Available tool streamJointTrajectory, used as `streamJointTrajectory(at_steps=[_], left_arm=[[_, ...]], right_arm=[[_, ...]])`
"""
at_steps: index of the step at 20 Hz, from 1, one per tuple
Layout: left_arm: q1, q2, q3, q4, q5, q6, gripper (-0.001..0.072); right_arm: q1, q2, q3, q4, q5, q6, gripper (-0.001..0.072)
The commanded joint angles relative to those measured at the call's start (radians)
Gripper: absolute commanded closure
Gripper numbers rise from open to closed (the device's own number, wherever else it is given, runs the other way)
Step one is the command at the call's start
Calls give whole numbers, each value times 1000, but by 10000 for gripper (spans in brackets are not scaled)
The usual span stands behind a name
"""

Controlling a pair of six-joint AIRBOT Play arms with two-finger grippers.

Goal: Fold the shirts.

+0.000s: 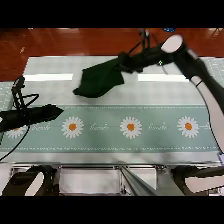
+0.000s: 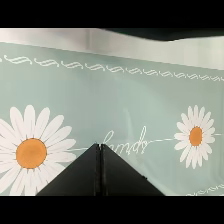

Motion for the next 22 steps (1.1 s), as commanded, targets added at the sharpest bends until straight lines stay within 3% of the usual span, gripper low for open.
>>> streamJointTrajectory(at_steps=[1, 7, 15, 18, 22], left_arm=[[0, -1, 0, 0, 1, 0, 684], [0, -1, 0, 0, 17, 0, 684], [0, -1, 0, 0, 58, 1, 684], [0, -1, 0, 0, 117, 0, 684], [0, -1, 0, -24, 186, 0, 684]], right_arm=[[-98, 7, 264, -124, 203, 105, 693], [-421, 145, 323, -123, 337, 157, 693], [-952, 289, 322, -137, 635, 166, 694], [-1072, 344, 261, -254, 755, 129, 695], [-1207, 490, 39, -412, 755, 64, 694]])
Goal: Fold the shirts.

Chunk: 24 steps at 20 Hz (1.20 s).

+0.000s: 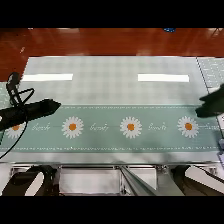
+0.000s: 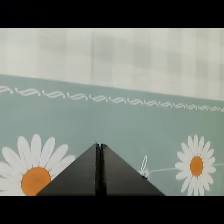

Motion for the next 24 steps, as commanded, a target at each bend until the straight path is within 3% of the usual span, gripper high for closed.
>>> streamJointTrajectory(at_steps=[1, 7, 8, 9, 10, 13, 14, 17, 19, 20, 22, 24], left_arm=[[0, 0, 0, -24, 64, 0, 684], [0, 0, 0, -27, 86, 0, 684], [-3, 0, 0, -26, 87, 2, 684], [-4, 0, 0, -27, 87, 4, 684], [-3, -1, 0, -27, 88, 5, 684], [-3, -17, 4, -55, 130, 8, 684], [-3, -34, 21, -85, 131, 8, 684], [-29, -132, 163, -150, 123, 114, 685], [-60, -232, 323, -149, 69, 149, 685], [-79, -291, 413, -149, 21, 165, 685], [-130, -416, 609, -136, -94, 169, 685], [-192, -534, 786, -40, -187, 158, 685]], right_arm=[[-148, 132, -205, -185, 48, -68, 694], [-357, 356, -572, -599, 48, -12, 683], [-357, 379, -608, -640, 48, 5, 568], [-357, 391, -638, -674, 47, 23, 331], [-357, 392, -656, -681, 47, 23, 298], [-357, 380, -660, -635, 27, 21, 300], [-357, 368, -650, -556, -4, 21, 348], [-340, 314, -605, -39, -179, -4, 692], [-222, 290, -604, 271, -354, -43, 692], [-130, 277, -604, 352, -427, -68, 692], [111, 240, -595, 385, -546, -111, 692], [376, 186, -582, 325, -632, -137, 692]])
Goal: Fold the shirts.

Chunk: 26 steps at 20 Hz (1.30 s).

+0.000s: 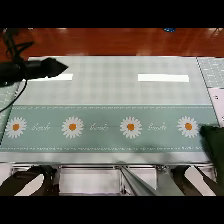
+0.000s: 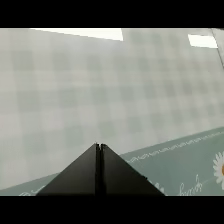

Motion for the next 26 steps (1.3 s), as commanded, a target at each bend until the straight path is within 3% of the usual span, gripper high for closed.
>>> streamJointTrajectory(at_steps=[1, 4, 6, 8, 26], left_arm=[[-97, -197, 290, 153, -179, -29, 685], [-164, -273, 306, 311, -205, -155, 685], [-190, -310, 238, 434, -213, -271, 685], [-190, -322, 184, 438, -220, -279, 685], [-187, -323, 181, 438, -195, -276, 684]], right_arm=[[419, -91, 23, 39, -216, -57, 692], [756, -204, 34, -303, -220, -28, 692], [892, -282, 34, -564, -188, 69, 692], [935, -332, 34, -682, -154, 127, 692], [927, -316, 34, -727, -184, 127, 692]])
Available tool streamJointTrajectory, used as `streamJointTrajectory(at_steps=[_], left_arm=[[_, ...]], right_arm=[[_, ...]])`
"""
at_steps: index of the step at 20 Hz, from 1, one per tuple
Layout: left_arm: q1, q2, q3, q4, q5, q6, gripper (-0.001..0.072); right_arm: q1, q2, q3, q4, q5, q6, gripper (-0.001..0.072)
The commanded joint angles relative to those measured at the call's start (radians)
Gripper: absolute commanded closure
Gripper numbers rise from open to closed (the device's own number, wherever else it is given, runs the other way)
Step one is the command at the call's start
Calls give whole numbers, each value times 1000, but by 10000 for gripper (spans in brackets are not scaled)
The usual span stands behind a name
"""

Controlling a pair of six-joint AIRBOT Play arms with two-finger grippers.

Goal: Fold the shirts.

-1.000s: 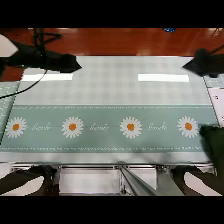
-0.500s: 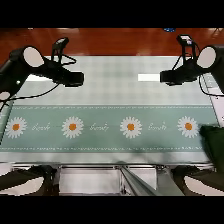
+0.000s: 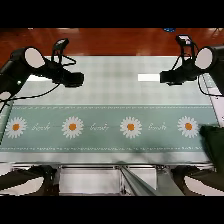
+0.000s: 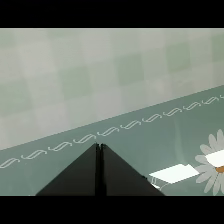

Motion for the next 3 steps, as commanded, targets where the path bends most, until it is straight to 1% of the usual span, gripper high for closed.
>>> streamJointTrajectory(at_steps=[1, 3], left_arm=[[0, -1, 0, 0, 0, -1, 684], [0, -1, 0, 0, 0, -1, 684]], right_arm=[[1, 0, 1, -1, -2, 1, 692], [1, 0, 1, -1, -3, 1, 692]])
